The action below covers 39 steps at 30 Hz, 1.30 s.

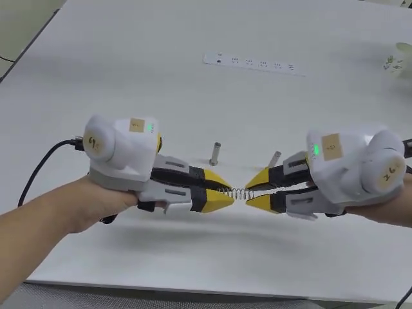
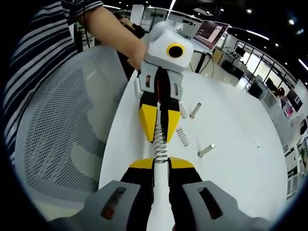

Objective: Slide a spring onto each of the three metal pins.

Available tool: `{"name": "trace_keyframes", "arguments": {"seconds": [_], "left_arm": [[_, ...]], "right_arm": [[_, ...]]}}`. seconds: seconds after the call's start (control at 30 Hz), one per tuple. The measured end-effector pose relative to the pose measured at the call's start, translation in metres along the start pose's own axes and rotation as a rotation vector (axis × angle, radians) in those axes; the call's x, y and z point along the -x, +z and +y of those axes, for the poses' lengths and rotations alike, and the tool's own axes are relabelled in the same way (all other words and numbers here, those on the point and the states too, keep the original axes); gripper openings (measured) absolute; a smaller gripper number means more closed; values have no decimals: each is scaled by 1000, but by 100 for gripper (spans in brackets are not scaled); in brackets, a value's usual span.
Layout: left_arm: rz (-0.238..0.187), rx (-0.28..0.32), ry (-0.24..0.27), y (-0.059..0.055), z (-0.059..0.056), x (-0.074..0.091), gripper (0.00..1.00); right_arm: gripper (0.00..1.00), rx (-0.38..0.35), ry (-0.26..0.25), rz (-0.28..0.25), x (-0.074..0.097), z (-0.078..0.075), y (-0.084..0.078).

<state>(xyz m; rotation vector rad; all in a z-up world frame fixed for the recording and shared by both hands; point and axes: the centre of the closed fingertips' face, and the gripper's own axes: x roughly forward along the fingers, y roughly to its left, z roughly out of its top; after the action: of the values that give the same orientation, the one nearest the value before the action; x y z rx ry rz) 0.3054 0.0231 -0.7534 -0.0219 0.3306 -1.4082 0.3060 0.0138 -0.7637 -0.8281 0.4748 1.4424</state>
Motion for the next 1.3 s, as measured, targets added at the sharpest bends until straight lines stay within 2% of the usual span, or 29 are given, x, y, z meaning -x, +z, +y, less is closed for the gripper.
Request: {"name": "trace_keyframes", "arguments": {"seconds": [0.23,0.5,0.8,0.93,1.3], "left_arm": [[18,-17,6,-4,0,1,2],[34,-27,15,-8,1,2,2],[41,-34,18,-8,0,2,2],[32,-32,17,-6,0,2,2],[37,-38,20,-5,-1,4,2]], "right_arm": [[7,24,5,-19,6,-4,14],[7,66,26,-29,5,-5,30],[8,62,50,-63,3,-6,48],[8,50,46,-94,1,-7,59],[7,64,15,-118,-5,-8,65]]}}
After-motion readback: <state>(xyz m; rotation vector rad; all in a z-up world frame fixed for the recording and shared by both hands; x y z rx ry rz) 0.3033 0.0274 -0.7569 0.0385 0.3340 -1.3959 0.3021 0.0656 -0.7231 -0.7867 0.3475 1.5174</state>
